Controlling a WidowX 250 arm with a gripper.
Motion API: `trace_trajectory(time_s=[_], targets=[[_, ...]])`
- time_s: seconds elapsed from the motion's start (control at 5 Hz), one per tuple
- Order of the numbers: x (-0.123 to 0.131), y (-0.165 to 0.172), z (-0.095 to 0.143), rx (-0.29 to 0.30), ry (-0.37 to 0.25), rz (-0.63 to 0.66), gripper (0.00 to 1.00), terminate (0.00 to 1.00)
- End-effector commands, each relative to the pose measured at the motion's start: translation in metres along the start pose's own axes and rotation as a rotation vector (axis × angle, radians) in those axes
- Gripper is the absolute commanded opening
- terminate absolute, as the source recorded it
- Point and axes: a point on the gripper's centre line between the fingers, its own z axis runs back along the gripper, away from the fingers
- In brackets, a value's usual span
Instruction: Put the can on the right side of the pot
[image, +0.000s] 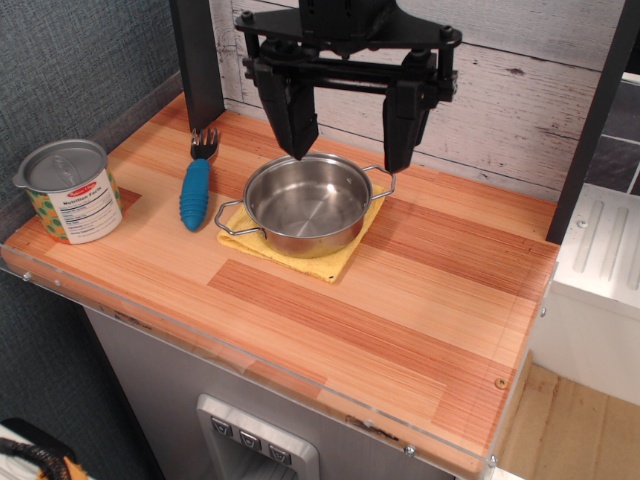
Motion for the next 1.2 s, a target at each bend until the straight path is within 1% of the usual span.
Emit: trace_trajectory(time_s=[0.0, 0.2, 0.4, 0.6, 0.8, 1.0], targets=[[0.0, 0.0, 0.0, 0.0, 0.0, 0.0, 1.0, 0.0], [0.008, 0.037, 0.003, 0.035, -0.021, 0.122, 1.0, 0.0], [0.011, 0.072, 0.005, 0.078, -0.039, 0.261, 1.0, 0.0], [0.014, 0.119, 0.007, 0.108, -0.036, 0.42, 1.0, 0.0], [0.01, 0.168, 0.005, 0.209, -0.087, 0.606, 1.0, 0.0], [0.014, 0.209, 0.0, 0.272, -0.149, 0.688, 1.0, 0.0]])
